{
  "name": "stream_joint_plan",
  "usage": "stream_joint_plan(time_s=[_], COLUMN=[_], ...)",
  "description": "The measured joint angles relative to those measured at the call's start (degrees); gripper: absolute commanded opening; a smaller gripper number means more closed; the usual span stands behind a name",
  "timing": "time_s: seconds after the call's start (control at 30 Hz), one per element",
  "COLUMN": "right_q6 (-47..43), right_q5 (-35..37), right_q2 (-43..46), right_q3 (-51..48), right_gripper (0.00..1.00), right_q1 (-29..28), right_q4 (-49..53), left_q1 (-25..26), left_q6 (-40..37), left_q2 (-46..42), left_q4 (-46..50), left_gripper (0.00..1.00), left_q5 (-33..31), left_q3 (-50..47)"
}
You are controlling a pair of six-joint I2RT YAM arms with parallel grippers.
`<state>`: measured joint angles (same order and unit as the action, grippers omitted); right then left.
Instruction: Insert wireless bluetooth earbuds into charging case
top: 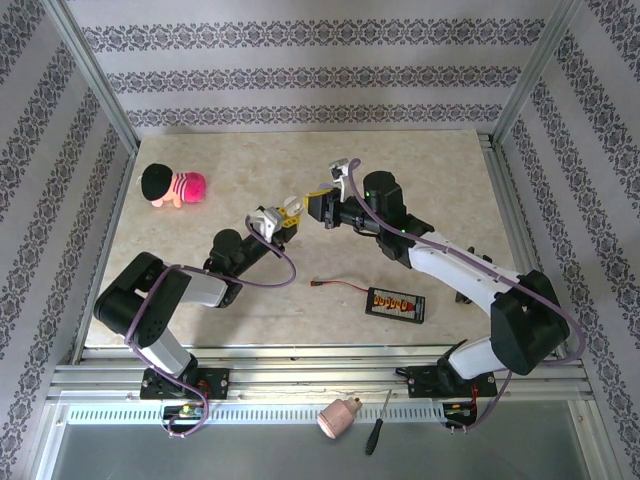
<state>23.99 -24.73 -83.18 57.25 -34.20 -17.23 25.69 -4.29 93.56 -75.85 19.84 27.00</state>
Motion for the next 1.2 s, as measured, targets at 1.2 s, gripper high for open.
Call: stream_joint_plan(time_s=[1.2], right_q6=[-0.8], right_q5=[2.8], right_q2=[-6.0], right_q3=[0.0], right_gripper=[0.21], right_q1=[-1.0], right_q4=[-5.7], left_q1=[1.3], left_q6=[1.6], left_q2=[0.1], left_q4=[-0.5], left_gripper=[0.11], left_q5=[-2.6], left_q3=[2.2])
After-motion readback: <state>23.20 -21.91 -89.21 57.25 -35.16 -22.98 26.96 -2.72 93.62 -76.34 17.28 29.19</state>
